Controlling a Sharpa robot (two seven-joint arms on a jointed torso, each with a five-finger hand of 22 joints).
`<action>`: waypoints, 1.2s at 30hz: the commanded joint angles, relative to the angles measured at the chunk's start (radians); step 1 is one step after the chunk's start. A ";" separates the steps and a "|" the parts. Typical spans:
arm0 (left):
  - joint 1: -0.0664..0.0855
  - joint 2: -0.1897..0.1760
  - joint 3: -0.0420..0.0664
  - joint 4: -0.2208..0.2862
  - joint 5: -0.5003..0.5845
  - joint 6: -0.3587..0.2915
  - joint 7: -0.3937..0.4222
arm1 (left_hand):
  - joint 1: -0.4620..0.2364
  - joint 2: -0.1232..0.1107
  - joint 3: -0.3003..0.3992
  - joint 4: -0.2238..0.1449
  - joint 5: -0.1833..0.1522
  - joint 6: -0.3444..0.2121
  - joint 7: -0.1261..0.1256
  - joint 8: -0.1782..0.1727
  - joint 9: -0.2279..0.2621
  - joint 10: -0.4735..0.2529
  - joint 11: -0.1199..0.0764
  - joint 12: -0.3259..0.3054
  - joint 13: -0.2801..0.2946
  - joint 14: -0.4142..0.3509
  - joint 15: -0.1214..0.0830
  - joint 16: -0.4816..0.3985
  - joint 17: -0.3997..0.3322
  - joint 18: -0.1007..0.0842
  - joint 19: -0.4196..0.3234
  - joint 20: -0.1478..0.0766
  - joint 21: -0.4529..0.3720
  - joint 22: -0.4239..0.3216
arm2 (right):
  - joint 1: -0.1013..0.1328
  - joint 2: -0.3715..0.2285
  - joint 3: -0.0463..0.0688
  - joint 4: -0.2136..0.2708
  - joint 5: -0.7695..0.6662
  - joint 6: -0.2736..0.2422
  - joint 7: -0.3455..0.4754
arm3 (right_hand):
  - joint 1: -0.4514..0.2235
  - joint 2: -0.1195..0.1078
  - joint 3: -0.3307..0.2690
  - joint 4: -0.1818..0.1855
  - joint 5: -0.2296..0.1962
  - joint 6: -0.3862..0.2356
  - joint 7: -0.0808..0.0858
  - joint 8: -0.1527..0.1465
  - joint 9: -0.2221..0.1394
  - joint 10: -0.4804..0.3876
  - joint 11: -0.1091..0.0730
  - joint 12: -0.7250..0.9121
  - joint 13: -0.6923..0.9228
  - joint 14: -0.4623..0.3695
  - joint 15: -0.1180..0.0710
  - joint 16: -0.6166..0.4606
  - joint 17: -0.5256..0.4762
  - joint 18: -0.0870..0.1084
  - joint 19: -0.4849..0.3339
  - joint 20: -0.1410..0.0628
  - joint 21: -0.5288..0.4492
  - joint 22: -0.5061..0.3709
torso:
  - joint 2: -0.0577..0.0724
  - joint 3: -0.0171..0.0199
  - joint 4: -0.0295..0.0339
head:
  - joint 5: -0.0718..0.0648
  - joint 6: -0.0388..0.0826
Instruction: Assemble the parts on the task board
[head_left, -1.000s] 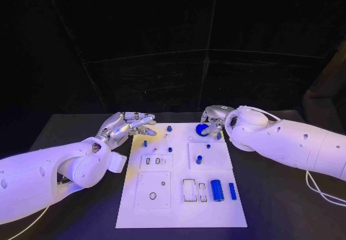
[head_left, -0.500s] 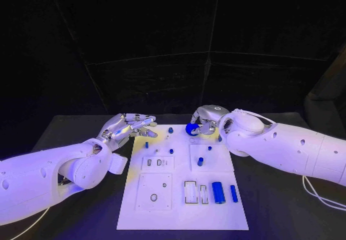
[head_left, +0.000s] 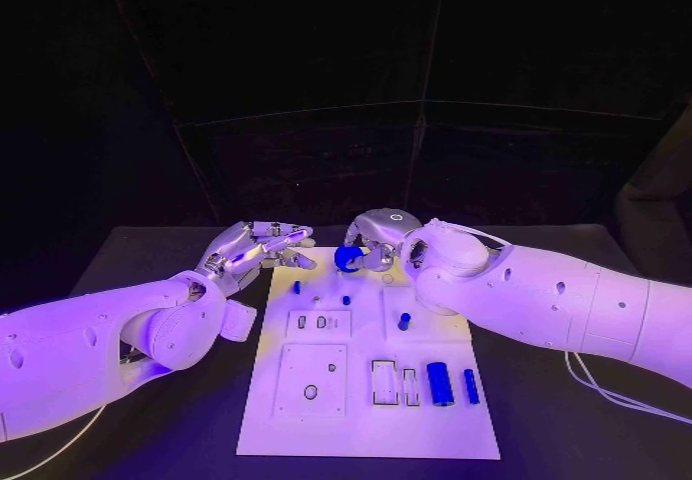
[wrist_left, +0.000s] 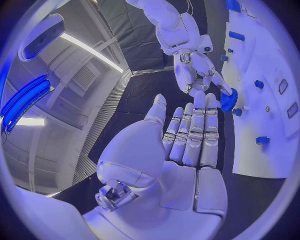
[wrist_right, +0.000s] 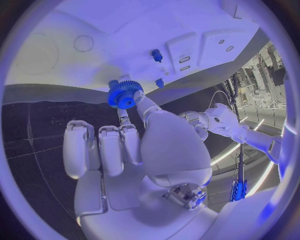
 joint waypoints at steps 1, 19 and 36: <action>0.002 0.002 0.001 -0.002 0.015 0.014 -0.009 | -0.001 0.008 0.000 -0.006 0.005 0.002 0.013 -0.004 -0.001 -0.001 0.003 -0.004 -0.001 -0.007 -0.002 -0.004 0.001 0.011 -0.006 -0.001 -0.005 -0.002 | -0.002 0.019 -0.001 -0.014 -0.036 0.000 0.008 | -0.005 -0.009 0.005 0.000 0.004 0.022 -0.019 -0.006 0.001 0.002 -0.005 -0.001 0.085 0.057 -0.001 -0.003 0.026 -0.007 -0.001 -0.005 0.004 0.044 | 0.000 0.0009 -0.0016 | 0.002 -0.003; 0.005 0.009 0.001 -0.008 0.016 0.014 -0.007 | 0.001 0.009 0.001 -0.008 0.005 0.003 0.012 -0.004 -0.001 0.001 0.003 -0.004 -0.001 -0.007 -0.002 -0.005 0.002 0.011 -0.006 -0.001 -0.006 -0.002 | -0.018 0.084 -0.005 -0.066 -0.051 0.076 -0.001 | -0.014 -0.019 0.010 -0.001 0.012 0.013 -0.014 -0.025 -0.001 -0.005 -0.002 -0.010 0.077 0.057 0.004 -0.005 0.024 -0.008 -0.001 -0.001 0.004 0.044 | -0.001 0.0018 -0.0037 | 0.011 -0.009; 0.005 0.010 0.001 -0.007 0.017 0.014 -0.009 | 0.001 0.009 0.001 -0.008 0.005 0.003 0.012 -0.004 -0.001 0.001 0.003 -0.004 -0.001 -0.007 -0.002 -0.005 0.002 0.011 -0.006 -0.001 -0.006 -0.002 | -0.022 0.103 -0.006 -0.094 -0.076 0.092 -0.041 | -0.062 -0.057 -0.018 0.016 0.008 -0.154 0.016 -0.137 -0.004 -0.071 0.026 -0.100 -0.010 0.051 0.029 -0.019 -0.002 0.000 -0.027 0.023 -0.010 0.008 | -0.001 0.0013 -0.0050 | 0.010 -0.019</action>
